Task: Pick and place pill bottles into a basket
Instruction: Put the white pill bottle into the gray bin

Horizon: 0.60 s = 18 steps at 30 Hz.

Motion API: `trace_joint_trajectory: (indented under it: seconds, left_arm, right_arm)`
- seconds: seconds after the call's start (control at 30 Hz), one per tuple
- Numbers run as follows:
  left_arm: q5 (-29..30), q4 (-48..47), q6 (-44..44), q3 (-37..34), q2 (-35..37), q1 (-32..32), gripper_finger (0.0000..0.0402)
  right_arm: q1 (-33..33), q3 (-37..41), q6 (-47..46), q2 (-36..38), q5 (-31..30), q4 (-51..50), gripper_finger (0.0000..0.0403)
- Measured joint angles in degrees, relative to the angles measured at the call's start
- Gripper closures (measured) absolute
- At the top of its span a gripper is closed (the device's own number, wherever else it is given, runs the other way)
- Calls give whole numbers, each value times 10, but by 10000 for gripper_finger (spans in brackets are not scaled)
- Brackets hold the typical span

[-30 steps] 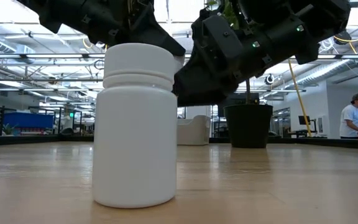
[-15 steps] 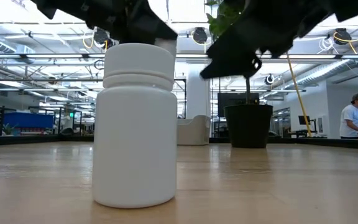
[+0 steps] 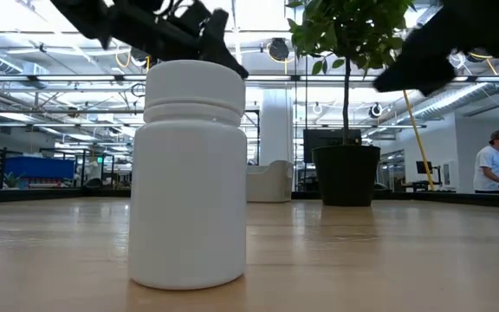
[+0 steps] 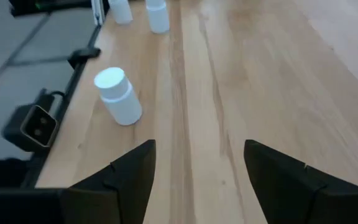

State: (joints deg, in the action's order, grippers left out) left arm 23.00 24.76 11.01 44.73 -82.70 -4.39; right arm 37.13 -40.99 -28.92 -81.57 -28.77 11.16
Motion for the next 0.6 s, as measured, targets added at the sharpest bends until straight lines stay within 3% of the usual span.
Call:
trace_joint_trajectory:
  seconds: [0.27, 0.47, 0.6]
  left_arm:
    - [-85, 120, 17, 1, -45, -112, 231]
    - [-101, 160, 29, 14, -122, -164, 236]
    - [-132, 160, 14, 63, -182, -181, 232]
  right_arm:
    - [46, 105, -32, 55, -74, 105, 167]
    - [49, 142, -49, 83, -75, 113, 167]
    - [50, 150, -43, 97, -75, 113, 167]
